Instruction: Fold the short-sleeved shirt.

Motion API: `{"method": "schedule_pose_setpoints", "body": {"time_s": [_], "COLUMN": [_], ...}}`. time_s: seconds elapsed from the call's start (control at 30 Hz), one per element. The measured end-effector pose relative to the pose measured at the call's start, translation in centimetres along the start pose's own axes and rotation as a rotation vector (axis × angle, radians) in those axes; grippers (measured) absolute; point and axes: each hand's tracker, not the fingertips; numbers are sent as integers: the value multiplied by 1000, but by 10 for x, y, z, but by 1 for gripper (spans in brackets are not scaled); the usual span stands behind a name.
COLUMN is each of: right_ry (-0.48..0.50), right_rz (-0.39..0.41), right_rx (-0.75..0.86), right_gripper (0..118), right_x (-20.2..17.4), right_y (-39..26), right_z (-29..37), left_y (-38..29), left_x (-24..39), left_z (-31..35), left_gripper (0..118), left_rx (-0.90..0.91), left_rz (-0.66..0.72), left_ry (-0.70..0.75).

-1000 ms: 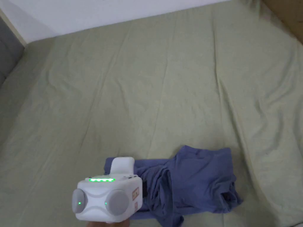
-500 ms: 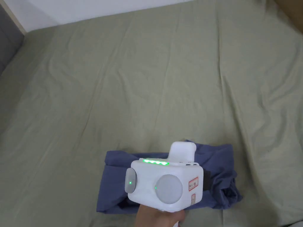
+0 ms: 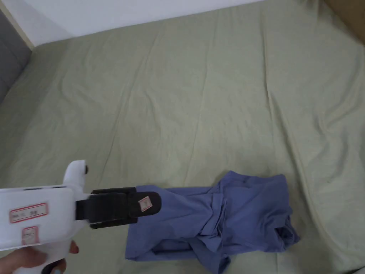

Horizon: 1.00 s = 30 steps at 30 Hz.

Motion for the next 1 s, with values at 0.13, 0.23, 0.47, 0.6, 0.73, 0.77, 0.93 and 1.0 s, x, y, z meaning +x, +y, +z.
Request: {"method": "schedule_pose_setpoints", "body": {"time_s": [0.13, 0.23, 0.47, 0.6, 0.73, 0.77, 0.93, 1.0], "right_ry": [15, 22, 10, 12, 20, 22, 42, 50], "right_rz": [29, 47, 71, 85, 96, 98, 101, 89], "right_rx": [-16, -28, -59, -80, -95, -97, -95, -88], "right_gripper": [0, 0, 0, 0, 0, 0, 0, 0], "right_x": [-11, -15, -23, -27, -31, -32, -32, -31], "right_y": [1, 2, 3, 0, -2, -3, -3, -3], "right_z": [-3, -5, -15, -21, -27, -28, -28, -28], "left_y": [-21, 3, 10, 12, 5, 4, 5, 5], "left_x": [-45, -78, -140, -146, -141, -142, -146, -142], "left_z": [11, 4, -47, -67, -80, -81, -49, -34], "left_gripper": [110, 118, 118, 112, 71, 20, 16, 16], "left_rx": [42, 8, -88, -93, -90, -106, -24, 12], "left_rz": [75, 105, 236, 217, 213, 172, 223, 259], "left_ry": [199, 279, 175, 45, -64, -19, 66, 151]}}
